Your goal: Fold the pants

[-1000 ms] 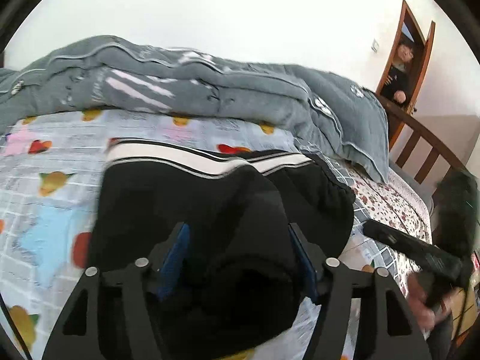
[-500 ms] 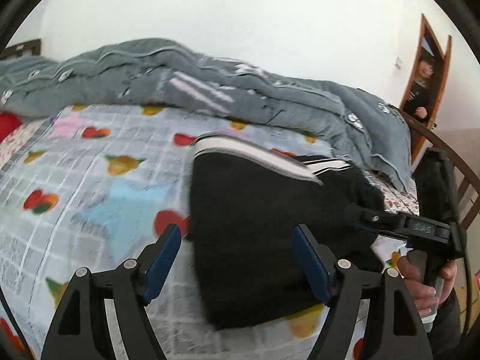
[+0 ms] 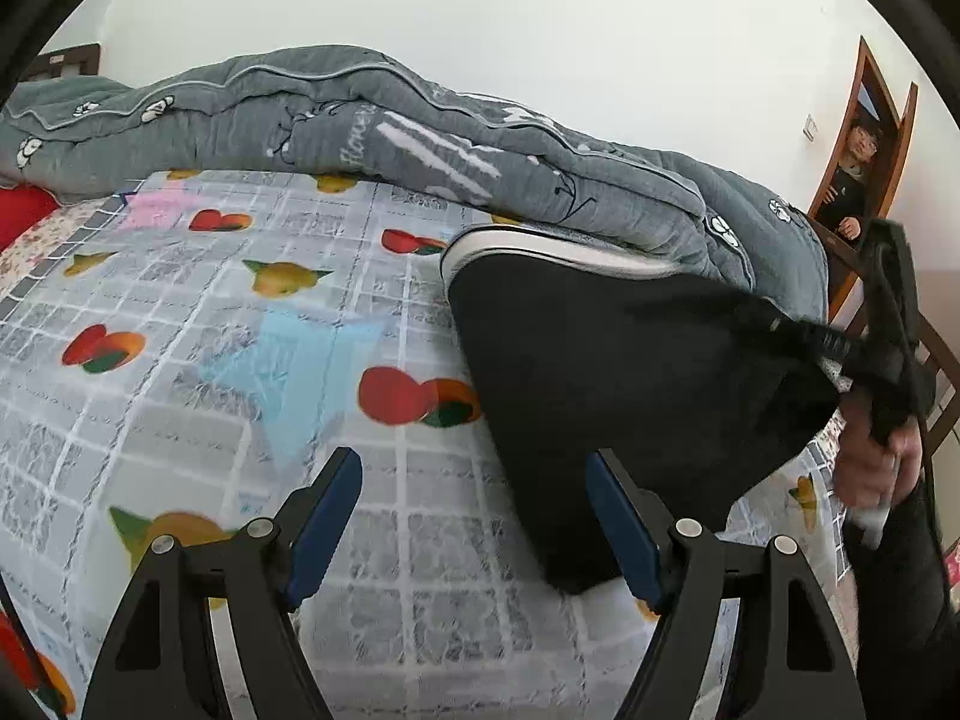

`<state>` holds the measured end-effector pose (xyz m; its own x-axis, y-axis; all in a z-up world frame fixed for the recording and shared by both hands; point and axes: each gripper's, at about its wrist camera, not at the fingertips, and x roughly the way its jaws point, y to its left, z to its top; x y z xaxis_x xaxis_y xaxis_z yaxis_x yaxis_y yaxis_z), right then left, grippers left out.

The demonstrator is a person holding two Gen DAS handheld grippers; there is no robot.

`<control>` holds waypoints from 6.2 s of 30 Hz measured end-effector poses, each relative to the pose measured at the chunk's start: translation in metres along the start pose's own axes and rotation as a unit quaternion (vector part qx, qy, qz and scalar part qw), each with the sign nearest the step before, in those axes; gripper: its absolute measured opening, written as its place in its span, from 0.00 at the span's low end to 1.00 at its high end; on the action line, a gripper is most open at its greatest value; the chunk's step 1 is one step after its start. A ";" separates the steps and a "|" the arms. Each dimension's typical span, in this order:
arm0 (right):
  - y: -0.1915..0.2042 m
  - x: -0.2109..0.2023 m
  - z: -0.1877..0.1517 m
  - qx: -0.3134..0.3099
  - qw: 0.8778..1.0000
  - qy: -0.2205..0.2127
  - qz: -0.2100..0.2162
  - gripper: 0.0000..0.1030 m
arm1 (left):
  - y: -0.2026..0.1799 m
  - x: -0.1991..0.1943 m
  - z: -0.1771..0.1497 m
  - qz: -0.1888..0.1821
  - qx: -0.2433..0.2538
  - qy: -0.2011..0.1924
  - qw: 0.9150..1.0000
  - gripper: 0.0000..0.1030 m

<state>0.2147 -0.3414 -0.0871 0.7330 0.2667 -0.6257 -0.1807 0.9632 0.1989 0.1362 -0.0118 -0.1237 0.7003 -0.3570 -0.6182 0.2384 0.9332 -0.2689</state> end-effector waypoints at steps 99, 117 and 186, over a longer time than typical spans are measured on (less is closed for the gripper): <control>0.012 0.053 -0.032 0.112 0.989 0.100 0.013 0.54 | 0.117 0.063 0.065 0.041 -0.081 0.058 0.994 0.58; 0.015 0.051 -0.059 0.052 0.991 0.118 -0.024 0.30 | 0.067 0.035 0.085 0.049 -0.011 0.019 0.999 0.58; 0.028 0.036 -0.078 0.020 0.992 0.078 -0.094 0.41 | 0.037 0.034 -0.005 0.117 0.100 0.112 0.982 0.65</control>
<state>0.1855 -0.3026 -0.1629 0.6400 0.0869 -0.7635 -0.0214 0.9952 0.0954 0.1657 0.0104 -0.1580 0.5912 -0.1105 -0.7989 0.2320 0.9720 0.0372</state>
